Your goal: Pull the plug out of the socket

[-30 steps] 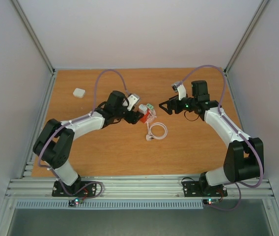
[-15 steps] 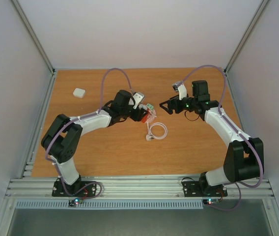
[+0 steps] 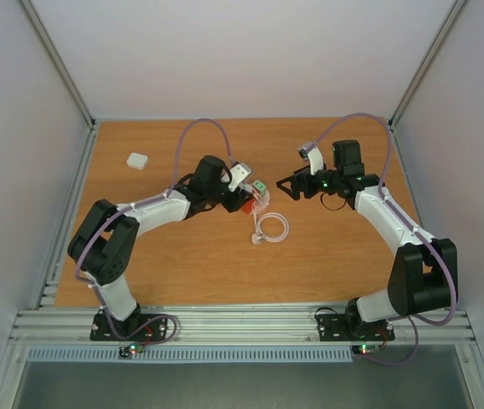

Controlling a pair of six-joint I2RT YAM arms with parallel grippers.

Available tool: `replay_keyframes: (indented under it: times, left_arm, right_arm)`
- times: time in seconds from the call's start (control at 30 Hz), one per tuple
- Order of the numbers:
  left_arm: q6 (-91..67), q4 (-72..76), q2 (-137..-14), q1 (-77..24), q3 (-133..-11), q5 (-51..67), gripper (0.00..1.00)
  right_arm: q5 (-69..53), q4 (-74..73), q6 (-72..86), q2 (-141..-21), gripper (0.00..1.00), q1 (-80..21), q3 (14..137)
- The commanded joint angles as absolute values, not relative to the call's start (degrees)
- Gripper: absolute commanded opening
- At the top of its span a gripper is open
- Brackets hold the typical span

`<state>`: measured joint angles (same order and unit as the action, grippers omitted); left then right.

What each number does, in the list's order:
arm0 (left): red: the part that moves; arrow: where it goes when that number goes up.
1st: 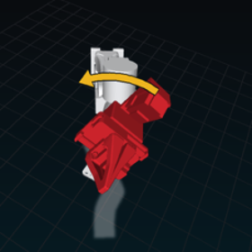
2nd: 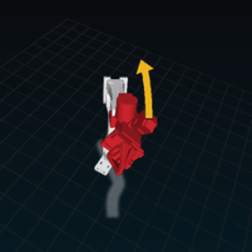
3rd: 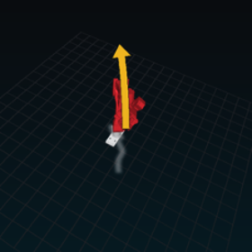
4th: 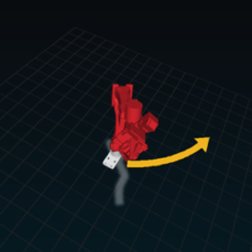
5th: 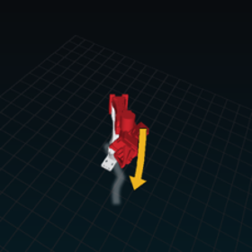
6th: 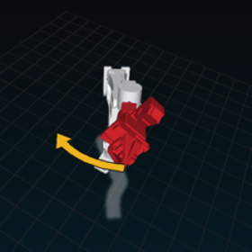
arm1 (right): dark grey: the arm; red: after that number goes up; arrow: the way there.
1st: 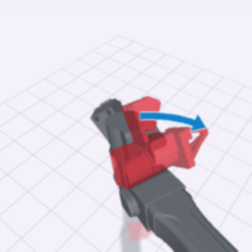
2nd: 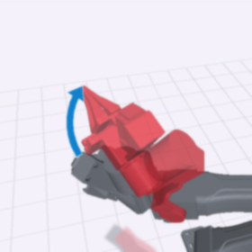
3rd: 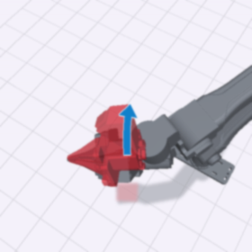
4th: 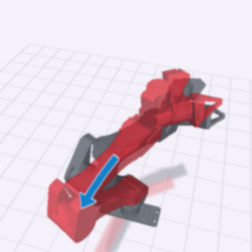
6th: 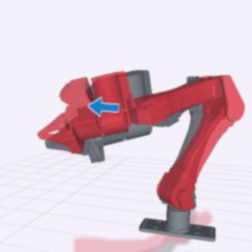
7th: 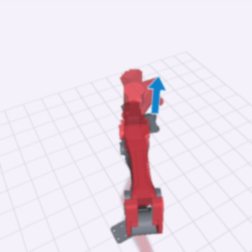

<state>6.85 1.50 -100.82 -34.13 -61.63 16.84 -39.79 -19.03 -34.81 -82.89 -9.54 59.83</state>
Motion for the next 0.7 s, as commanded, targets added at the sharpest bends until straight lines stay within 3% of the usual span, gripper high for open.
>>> replay_keyframes:
  times: [0.0, 0.47, 0.67]
  left_arm:
    - [15.9, -4.0, -97.5, -33.0, -60.0, 22.1, 0.26]
    - [44.9, -27.1, -98.5, -28.7, -66.4, 35.7, 0.22]
    - [41.0, -26.1, -102.0, -28.9, -70.7, 36.3, 0.22]
  right_arm:
    - [-42.5, -20.7, -38.3, -83.0, 0.88, -9.1, 59.2]
    - [-46.9, -21.3, -40.5, -85.6, 0.84, -9.5, 58.5]
    - [-45.7, -16.8, -31.1, -89.2, 0.83, -10.5, 58.8]
